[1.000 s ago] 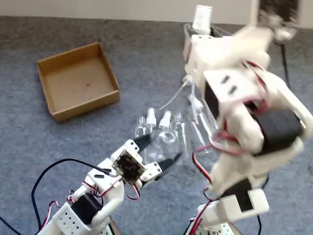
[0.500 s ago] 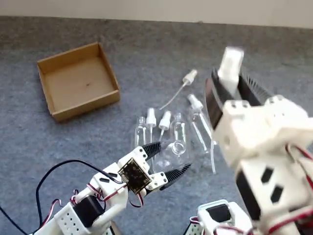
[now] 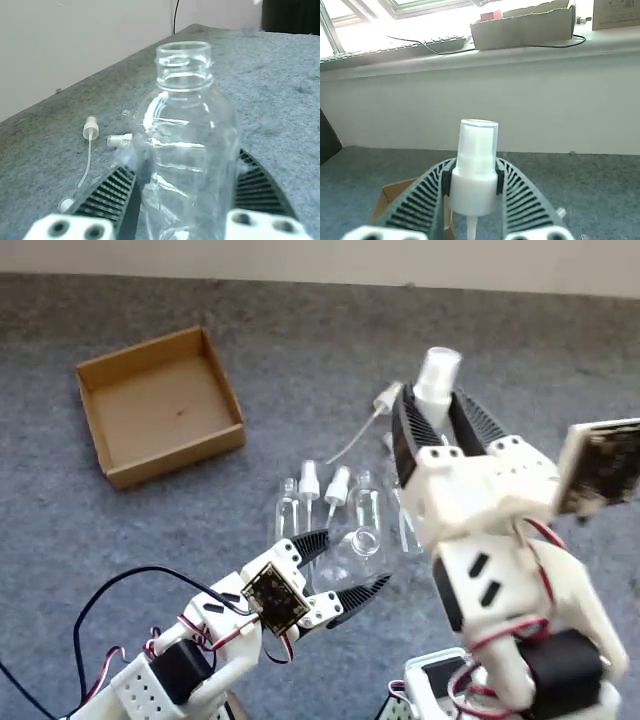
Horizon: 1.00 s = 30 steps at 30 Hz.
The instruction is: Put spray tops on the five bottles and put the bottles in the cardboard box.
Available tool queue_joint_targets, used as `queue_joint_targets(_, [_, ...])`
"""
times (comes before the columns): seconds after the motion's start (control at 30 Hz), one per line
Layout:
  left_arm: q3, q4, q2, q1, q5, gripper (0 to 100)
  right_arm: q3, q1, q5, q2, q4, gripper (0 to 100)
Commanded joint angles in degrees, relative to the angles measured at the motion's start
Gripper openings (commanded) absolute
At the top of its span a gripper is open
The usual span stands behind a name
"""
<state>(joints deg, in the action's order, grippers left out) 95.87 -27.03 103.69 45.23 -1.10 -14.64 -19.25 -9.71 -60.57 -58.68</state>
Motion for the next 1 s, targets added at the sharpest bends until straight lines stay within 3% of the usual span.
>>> queue_joint_targets(0.0, [1.27, 1.14, 0.22, 1.01, -0.18, 15, -12.09, 0.57, -0.79, -6.29, 10.95, 0.9])
queue_joint_targets(0.17, [1.27, 1.05, 0.22, 1.01, -0.18, 15, -13.67, 0.31, -0.79, -9.19, 14.55, 0.9])
queue_joint_targets(0.47, [1.27, 1.05, 0.22, 1.01, -0.18, 15, -13.58, -8.13, -0.79, -11.12, 17.10, 0.9])
queue_joint_targets(0.97, [1.27, 1.23, 0.22, 0.92, -0.18, 15, -23.34, -8.22, -0.70, -18.59, 17.01, 0.9])
